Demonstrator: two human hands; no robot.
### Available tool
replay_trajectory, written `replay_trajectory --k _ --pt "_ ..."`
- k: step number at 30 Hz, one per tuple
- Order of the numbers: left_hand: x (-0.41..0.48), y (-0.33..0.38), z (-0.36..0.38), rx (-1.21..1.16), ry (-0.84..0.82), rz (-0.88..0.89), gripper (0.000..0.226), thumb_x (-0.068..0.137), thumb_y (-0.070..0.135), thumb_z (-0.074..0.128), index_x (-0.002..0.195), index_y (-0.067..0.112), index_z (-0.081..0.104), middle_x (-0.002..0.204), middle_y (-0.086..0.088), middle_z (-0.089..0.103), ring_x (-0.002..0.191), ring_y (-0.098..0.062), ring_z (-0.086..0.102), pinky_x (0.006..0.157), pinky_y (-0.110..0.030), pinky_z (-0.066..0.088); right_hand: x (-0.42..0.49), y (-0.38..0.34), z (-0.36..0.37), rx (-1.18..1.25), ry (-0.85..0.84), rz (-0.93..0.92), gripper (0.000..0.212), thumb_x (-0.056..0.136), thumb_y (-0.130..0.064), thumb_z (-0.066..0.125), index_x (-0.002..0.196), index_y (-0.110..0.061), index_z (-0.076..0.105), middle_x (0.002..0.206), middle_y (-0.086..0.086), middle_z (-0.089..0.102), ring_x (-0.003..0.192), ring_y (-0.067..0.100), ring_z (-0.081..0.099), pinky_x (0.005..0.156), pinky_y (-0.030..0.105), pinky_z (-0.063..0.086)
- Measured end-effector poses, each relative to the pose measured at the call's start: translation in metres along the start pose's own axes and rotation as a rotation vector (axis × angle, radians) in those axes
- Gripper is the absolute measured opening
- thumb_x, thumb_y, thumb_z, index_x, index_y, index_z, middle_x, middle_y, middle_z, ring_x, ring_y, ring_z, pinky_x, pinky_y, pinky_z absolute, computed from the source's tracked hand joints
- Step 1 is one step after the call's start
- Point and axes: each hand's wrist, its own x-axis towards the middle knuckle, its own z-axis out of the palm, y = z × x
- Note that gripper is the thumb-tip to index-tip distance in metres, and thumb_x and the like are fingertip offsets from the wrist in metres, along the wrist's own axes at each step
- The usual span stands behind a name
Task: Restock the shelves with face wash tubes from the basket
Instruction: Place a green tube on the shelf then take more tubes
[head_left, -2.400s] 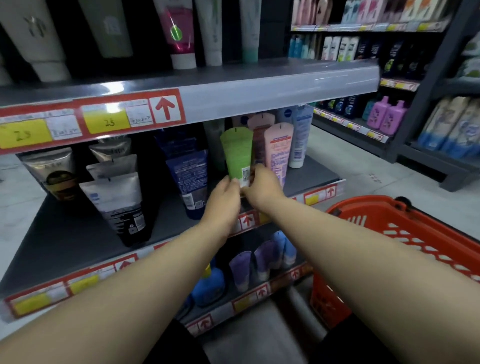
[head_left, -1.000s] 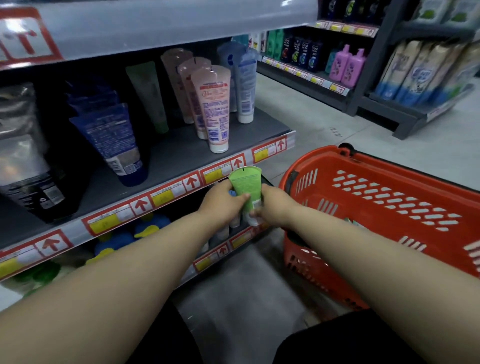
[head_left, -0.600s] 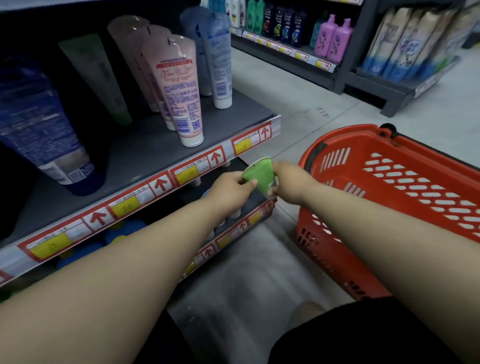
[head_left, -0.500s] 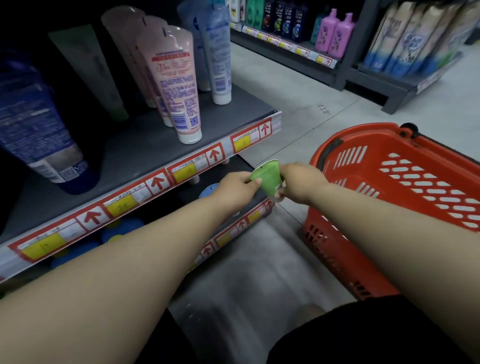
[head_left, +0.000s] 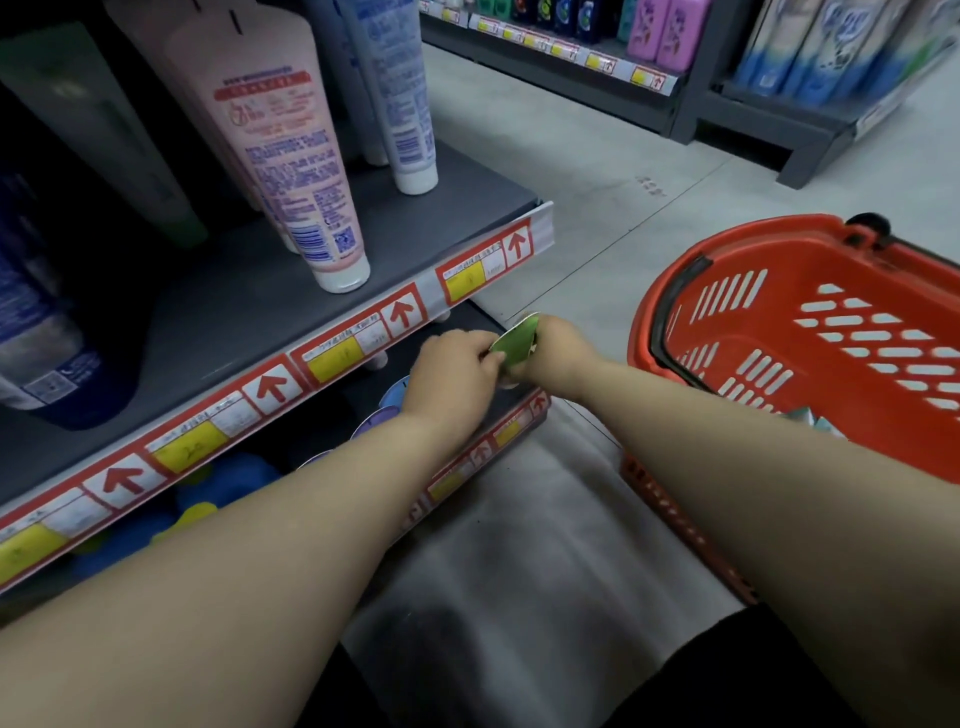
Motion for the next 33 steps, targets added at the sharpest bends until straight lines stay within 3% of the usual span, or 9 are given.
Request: replay_trajectory --k 3,6,11,14,20,23,27,30,33 --pt "0.009 -0.006 0.006 0.216 0.016 0.048 0.025 0.095 0.02 0.047 0.113 0.021 0.064 0.108 -0.004 0.058 0.104 -0.022 0.045 0.08 -0.032 0.038 0.015 0.007 0.01 0.052 0.005 0.041 0.027 0.066 -0.009 0.08 0.086 -0.012 0.061 0.096 0.014 0.069 0.091 0.029 0.065 0.081 0.037 0.055" --pt "0.012 -0.008 0.009 0.367 -0.001 0.075 0.029 0.093 0.015 0.045 0.118 0.02 0.057 0.114 -0.004 0.059 0.109 -0.026 0.046 0.085 -0.037 0.039 0.027 0.012 0.022 0.049 -0.037 0.066 0.03 0.066 -0.012 0.081 0.089 -0.008 0.062 0.096 0.011 0.068 0.092 0.027 0.064 0.085 0.037 0.054" --pt "0.012 -0.01 0.009 0.566 -0.082 0.048 0.035 0.088 0.016 0.05 0.123 0.02 0.049 0.119 -0.003 0.057 0.114 -0.026 0.046 0.088 -0.037 0.037 0.034 0.018 0.038 0.075 -0.104 0.093 0.047 0.077 -0.015 0.073 0.12 -0.01 0.057 0.117 0.011 0.061 0.11 0.027 0.058 0.093 0.031 0.046" --pt "0.014 -0.012 0.008 0.551 -0.093 0.039 0.055 0.089 0.014 0.05 0.142 0.017 0.033 0.131 -0.006 0.052 0.123 -0.028 0.042 0.095 -0.039 0.038 0.036 0.017 0.04 0.054 -0.118 0.105 0.046 0.079 -0.022 0.071 0.121 -0.009 0.056 0.119 0.011 0.061 0.113 0.028 0.057 0.098 0.036 0.046" --pt "0.012 -0.013 0.005 0.564 -0.122 0.065 0.065 0.089 0.014 0.053 0.147 0.014 0.023 0.137 -0.006 0.045 0.127 -0.027 0.038 0.097 -0.039 0.039 0.036 0.016 0.044 0.071 -0.084 0.15 0.055 0.072 -0.025 0.078 0.118 -0.01 0.053 0.115 0.009 0.062 0.108 0.027 0.058 0.096 0.039 0.047" --pt "0.01 -0.006 -0.002 0.571 -0.104 0.106 0.066 0.089 0.014 0.054 0.147 0.014 0.024 0.139 -0.006 0.044 0.127 -0.027 0.038 0.097 -0.038 0.039 0.028 0.012 0.036 0.024 -0.053 0.175 0.055 0.078 -0.027 0.073 0.123 -0.005 0.049 0.12 0.012 0.059 0.112 0.029 0.056 0.094 0.033 0.046" --pt "0.001 0.015 -0.015 0.529 -0.115 0.143 0.061 0.088 0.016 0.055 0.144 0.013 0.03 0.139 -0.008 0.042 0.127 -0.028 0.037 0.097 -0.038 0.04 0.007 0.01 0.011 -0.075 -0.014 0.182 0.05 0.085 -0.013 0.064 0.129 -0.005 0.043 0.125 0.015 0.055 0.115 0.031 0.053 0.088 0.031 0.044" --pt "-0.009 0.036 -0.021 0.485 -0.126 0.175 0.056 0.089 0.007 0.051 0.141 0.011 0.034 0.14 -0.009 0.041 0.129 -0.026 0.036 0.097 -0.039 0.041 -0.021 0.008 -0.017 -0.141 0.008 0.11 0.055 0.082 -0.007 0.066 0.131 -0.005 0.042 0.127 0.016 0.055 0.116 0.031 0.054 0.096 0.036 0.046" --pt "-0.019 0.062 -0.022 0.469 -0.131 0.238 0.054 0.089 0.006 0.049 0.141 0.012 0.035 0.139 -0.009 0.042 0.128 -0.026 0.038 0.095 -0.039 0.042 -0.052 0.002 -0.046 -0.156 0.073 -0.023 0.055 0.083 -0.01 0.066 0.133 -0.006 0.044 0.128 0.013 0.057 0.117 0.027 0.054 0.094 0.028 0.042"
